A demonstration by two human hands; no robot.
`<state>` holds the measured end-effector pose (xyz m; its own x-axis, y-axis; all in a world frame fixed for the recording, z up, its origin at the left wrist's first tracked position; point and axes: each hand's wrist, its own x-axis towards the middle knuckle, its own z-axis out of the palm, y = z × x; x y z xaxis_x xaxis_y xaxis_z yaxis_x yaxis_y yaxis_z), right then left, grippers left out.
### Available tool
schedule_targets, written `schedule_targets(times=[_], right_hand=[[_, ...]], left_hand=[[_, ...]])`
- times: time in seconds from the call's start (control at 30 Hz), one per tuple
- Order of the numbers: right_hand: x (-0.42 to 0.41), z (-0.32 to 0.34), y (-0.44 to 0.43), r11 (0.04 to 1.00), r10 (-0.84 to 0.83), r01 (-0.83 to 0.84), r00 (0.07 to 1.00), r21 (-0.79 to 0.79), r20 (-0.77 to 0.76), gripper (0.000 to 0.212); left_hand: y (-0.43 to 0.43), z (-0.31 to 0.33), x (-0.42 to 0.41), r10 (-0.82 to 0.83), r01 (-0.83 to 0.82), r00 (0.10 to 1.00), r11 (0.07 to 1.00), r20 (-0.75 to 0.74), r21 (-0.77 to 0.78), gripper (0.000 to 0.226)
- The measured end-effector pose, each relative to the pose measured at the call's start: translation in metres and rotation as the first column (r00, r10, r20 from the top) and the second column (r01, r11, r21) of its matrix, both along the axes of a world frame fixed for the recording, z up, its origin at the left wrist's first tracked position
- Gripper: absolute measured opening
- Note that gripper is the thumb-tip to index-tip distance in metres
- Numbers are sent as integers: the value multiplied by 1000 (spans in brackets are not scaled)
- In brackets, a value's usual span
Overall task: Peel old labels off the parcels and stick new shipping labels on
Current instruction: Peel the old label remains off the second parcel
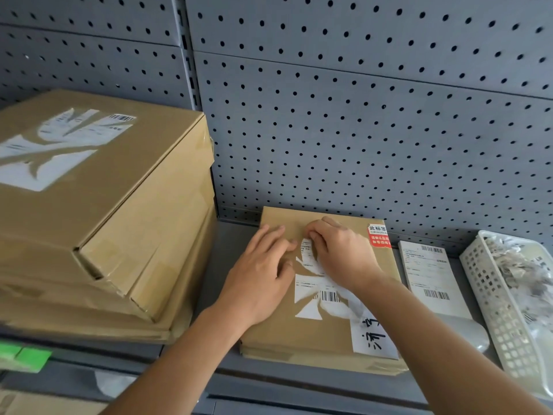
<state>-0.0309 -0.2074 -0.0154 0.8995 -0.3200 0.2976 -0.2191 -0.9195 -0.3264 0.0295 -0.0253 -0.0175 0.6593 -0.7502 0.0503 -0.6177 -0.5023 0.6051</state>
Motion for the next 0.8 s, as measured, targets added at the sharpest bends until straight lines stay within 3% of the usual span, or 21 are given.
schedule_targets(times=[0.2, 0.8], right_hand=[[-2, -4, -2, 993, -52, 45, 997, 112, 60, 20], [-2, -7, -1, 996, -10, 2, 996, 87, 84, 22]], left_hand=[[0, 2, -1, 5, -5, 1000, 1000, -11, -3, 36], [-1, 1, -1, 8, -7, 1000, 1000, -8, 6, 36]])
